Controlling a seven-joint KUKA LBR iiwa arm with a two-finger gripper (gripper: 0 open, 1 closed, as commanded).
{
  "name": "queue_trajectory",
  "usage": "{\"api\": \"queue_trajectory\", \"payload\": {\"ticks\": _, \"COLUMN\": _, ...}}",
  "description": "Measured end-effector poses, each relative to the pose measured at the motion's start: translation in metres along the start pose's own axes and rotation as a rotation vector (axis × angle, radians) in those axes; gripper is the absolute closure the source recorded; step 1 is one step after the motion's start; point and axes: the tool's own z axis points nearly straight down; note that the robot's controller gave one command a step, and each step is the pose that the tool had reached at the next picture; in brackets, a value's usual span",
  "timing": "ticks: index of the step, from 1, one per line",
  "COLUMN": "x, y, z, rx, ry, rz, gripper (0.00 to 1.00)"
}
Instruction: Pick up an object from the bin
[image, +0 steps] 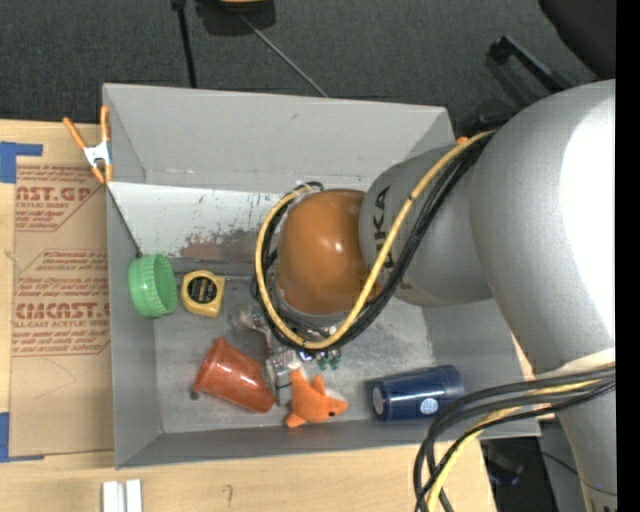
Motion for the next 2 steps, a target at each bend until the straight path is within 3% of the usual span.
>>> {"api": "queue_trajectory", "payload": {"ticks": 1, "x": 0.029, "y": -0.016, "z": -0.006, "rx": -0.002, "ry": 0.008, "rz": 0.072, "gripper": 0.0}}
{"api": "queue_trajectory", "payload": {"ticks": 2, "x": 0.026, "y": -0.029, "z": -0.043, "rx": 0.001, "ry": 0.02, "rz": 0.102, "gripper": 0.0}}
